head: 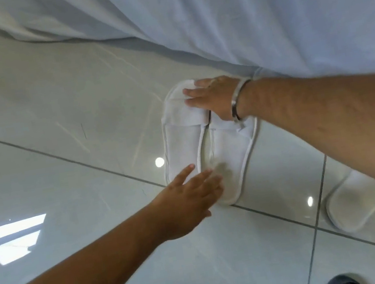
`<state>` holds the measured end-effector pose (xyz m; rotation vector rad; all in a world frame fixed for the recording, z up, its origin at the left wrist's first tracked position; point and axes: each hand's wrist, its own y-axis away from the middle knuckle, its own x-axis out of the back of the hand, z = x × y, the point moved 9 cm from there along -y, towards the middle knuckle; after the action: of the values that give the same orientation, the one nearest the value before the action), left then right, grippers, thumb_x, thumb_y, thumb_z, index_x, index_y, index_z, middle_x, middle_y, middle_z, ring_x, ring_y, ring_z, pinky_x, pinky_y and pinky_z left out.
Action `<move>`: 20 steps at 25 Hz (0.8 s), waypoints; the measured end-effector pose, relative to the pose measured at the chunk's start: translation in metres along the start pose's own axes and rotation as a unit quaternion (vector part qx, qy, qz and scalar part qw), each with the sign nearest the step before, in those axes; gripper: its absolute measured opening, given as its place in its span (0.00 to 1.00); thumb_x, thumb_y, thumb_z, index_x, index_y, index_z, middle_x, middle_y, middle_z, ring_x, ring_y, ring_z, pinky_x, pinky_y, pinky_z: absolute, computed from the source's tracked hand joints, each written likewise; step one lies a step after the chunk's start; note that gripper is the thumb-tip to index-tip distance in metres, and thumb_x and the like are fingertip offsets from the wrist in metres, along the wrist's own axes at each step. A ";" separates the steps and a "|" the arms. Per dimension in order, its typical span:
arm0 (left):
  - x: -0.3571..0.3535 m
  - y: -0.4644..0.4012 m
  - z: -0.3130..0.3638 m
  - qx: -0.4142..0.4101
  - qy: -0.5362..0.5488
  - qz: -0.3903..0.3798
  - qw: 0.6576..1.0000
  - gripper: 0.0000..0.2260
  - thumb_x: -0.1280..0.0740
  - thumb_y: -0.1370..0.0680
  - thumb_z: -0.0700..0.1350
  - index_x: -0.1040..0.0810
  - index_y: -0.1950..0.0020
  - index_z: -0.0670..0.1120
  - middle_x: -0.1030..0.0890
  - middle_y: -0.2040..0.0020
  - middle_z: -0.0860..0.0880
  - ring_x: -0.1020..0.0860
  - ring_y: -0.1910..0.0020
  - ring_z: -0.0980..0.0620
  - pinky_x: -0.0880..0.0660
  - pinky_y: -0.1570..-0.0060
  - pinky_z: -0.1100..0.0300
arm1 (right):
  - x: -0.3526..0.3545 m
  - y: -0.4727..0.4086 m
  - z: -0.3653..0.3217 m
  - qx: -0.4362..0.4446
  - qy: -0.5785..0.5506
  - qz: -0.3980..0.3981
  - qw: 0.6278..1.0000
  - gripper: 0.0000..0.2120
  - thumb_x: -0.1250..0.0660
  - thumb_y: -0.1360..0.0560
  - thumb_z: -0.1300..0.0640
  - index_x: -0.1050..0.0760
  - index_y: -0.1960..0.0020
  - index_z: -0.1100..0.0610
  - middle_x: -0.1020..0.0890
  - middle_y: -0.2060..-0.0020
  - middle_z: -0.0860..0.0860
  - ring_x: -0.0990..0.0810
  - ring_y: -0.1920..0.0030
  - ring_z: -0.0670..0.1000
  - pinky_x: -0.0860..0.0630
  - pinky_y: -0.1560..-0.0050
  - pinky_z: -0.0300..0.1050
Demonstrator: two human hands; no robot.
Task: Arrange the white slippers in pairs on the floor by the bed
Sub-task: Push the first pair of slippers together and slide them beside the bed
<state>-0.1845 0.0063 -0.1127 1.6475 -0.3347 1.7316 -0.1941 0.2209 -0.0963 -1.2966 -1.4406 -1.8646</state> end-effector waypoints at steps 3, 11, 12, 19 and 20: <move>-0.001 -0.006 -0.009 0.004 -0.035 -0.028 0.999 0.30 0.46 0.20 0.61 0.42 0.22 0.47 0.42 0.20 0.44 0.49 0.21 0.42 0.57 0.25 0.38 | -0.006 -0.007 0.018 0.001 0.057 -0.051 0.997 0.32 0.43 0.26 0.65 0.47 0.24 0.50 0.53 0.22 0.49 0.54 0.24 0.55 0.48 0.26 0.54; -0.002 -0.002 -0.014 0.009 -0.041 -0.057 0.997 0.35 0.50 0.21 0.66 0.50 0.21 0.46 0.50 0.19 0.44 0.62 0.23 0.44 0.70 0.28 0.39 | -0.023 -0.004 0.003 0.033 0.067 -0.076 0.994 0.42 0.41 0.28 0.66 0.59 0.24 0.42 0.59 0.23 0.46 0.57 0.24 0.54 0.55 0.25 0.52; 0.000 0.000 -0.018 0.012 -0.044 -0.054 0.997 0.35 0.50 0.21 0.66 0.49 0.21 0.46 0.50 0.19 0.44 0.61 0.23 0.44 0.70 0.28 0.39 | -0.028 0.000 0.007 0.013 0.056 -0.072 0.996 0.43 0.39 0.28 0.65 0.60 0.24 0.42 0.59 0.23 0.46 0.56 0.24 0.54 0.54 0.25 0.53; 0.016 0.029 -0.107 0.119 -0.125 -0.080 0.982 0.45 0.54 0.25 0.72 0.40 0.23 0.37 0.40 0.22 0.38 0.45 0.22 0.40 0.58 0.24 0.43 | -0.055 0.064 0.006 -0.013 0.012 0.015 1.000 0.30 0.43 0.27 0.58 0.46 0.26 0.50 0.57 0.23 0.56 0.56 0.24 0.60 0.53 0.27 0.59; 0.017 0.029 -0.124 0.155 -0.131 -0.089 0.975 0.47 0.59 0.27 0.74 0.45 0.22 0.38 0.45 0.20 0.39 0.49 0.21 0.41 0.60 0.24 0.43 | -0.058 0.071 -0.006 -0.008 0.000 0.047 0.999 0.30 0.41 0.28 0.58 0.42 0.27 0.51 0.52 0.23 0.57 0.53 0.24 0.61 0.51 0.28 0.60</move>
<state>-0.2965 0.0684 -0.1073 2.0692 -0.0321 1.4895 -0.1136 0.1793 -0.1117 -1.3474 -1.3428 -1.8195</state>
